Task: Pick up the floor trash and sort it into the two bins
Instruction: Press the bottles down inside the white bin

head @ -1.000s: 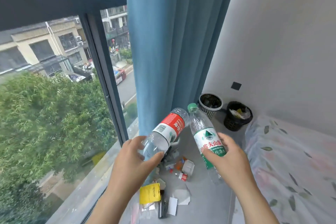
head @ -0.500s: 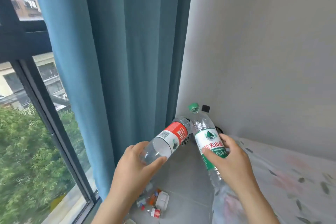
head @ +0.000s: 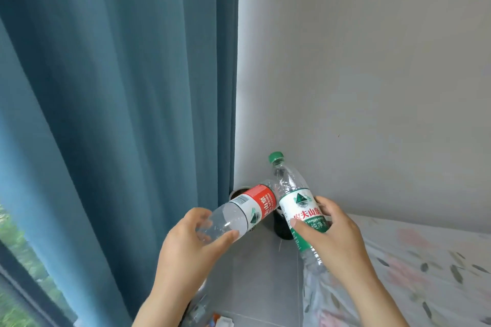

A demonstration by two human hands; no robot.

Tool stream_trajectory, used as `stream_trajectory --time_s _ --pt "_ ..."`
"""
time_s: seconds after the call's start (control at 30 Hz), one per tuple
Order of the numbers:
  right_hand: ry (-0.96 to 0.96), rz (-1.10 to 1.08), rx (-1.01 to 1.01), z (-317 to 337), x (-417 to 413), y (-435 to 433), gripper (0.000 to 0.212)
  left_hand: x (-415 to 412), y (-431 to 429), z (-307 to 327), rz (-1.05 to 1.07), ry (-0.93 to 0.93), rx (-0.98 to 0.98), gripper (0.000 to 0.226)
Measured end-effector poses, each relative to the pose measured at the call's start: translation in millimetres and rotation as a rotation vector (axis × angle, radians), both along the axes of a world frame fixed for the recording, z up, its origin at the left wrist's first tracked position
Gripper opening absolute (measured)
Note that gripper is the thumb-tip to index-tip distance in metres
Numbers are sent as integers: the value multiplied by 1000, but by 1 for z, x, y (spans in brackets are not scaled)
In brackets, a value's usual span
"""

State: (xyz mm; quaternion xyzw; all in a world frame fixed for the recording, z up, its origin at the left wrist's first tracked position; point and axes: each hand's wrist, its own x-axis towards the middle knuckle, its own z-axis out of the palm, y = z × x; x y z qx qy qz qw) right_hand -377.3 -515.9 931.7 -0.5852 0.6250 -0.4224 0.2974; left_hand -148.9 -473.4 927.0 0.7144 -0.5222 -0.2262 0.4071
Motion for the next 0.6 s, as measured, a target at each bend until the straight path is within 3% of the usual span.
stream_trajectory --time_s 0.4,0.6 --pt "56 -125 20 -3 1 -89 57 2 -118 3 -146 -14 30 48" --pt "62 -101 23 -6 -6 -141 49 -3 -170 -2 -150 -17 31 48"
